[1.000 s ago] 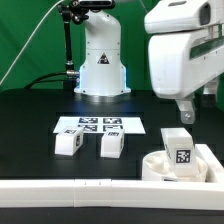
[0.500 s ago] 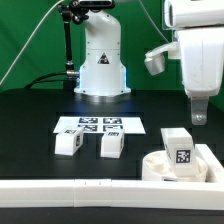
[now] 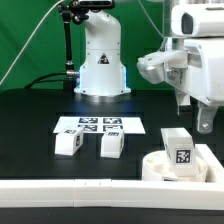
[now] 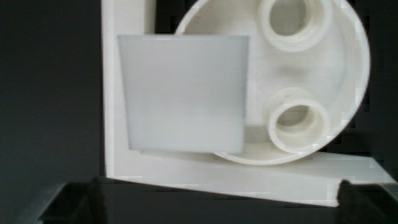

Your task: Assemble stool

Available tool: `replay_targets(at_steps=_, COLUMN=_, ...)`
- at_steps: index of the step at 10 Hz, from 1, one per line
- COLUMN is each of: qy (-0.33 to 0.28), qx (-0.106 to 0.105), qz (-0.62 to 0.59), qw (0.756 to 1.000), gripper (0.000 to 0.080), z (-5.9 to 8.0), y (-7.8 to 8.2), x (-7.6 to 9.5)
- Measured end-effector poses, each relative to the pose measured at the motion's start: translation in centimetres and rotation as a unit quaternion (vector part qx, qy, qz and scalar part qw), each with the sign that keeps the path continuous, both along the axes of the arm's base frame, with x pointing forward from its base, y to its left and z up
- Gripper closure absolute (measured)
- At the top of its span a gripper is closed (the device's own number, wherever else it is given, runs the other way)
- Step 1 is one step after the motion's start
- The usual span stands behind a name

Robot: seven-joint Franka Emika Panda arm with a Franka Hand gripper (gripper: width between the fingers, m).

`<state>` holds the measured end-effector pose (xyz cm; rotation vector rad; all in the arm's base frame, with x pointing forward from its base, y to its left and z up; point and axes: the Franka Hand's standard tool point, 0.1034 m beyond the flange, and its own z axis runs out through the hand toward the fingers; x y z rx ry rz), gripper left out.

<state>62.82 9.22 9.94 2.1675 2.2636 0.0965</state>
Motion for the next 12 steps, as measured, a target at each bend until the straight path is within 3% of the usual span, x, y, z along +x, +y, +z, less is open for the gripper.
replay_targets(at_steps=12, qy=0.009, qx=-0.003, qz=0.002, qw=1.0, gripper=0.0151, z=-1.4, y=-1.2, x=1.6)
